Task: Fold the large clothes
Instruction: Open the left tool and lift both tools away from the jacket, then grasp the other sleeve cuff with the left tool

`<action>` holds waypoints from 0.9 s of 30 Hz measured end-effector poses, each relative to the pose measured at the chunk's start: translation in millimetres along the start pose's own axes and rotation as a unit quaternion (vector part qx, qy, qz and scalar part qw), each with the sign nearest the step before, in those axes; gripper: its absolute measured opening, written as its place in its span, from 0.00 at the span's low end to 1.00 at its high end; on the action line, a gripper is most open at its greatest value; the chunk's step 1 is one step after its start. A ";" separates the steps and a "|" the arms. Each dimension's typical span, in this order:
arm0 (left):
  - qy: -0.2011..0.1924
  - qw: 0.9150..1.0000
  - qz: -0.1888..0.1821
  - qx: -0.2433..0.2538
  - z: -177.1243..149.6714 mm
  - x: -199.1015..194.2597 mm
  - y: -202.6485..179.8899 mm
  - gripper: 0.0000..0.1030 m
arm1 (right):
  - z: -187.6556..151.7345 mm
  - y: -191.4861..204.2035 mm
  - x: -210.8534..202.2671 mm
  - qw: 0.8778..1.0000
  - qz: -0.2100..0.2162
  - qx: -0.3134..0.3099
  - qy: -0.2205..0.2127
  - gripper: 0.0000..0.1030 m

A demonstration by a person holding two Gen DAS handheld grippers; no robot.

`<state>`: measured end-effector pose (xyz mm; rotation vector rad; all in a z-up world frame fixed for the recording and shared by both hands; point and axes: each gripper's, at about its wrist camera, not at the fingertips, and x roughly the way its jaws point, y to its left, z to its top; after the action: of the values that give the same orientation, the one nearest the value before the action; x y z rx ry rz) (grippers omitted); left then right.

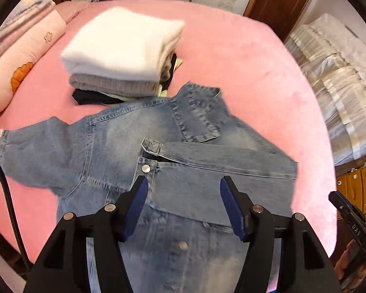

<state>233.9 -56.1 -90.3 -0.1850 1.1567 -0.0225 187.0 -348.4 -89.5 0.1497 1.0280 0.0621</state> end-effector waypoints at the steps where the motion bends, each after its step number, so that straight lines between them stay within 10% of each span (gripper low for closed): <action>1: -0.006 1.000 0.000 -0.001 -3.4 -13.0 -3.5 0.58 | 0.9 7.3 -11.7 1.000 0.005 -0.009 -0.004 0.34; 12: -0.068 0.995 0.022 -0.065 -52.6 -120.9 13.9 0.58 | -13.8 91.5 -73.1 0.990 0.098 -0.098 0.016 0.35; 27: -0.041 0.991 0.038 -0.118 -86.0 -156.4 199.7 0.63 | -52.0 290.7 -46.0 0.970 0.152 -0.184 0.043 0.35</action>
<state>76.8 146.6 -13.1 -0.3475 1.0816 0.1877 124.2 -61.8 -32.3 -0.0370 1.0566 0.5394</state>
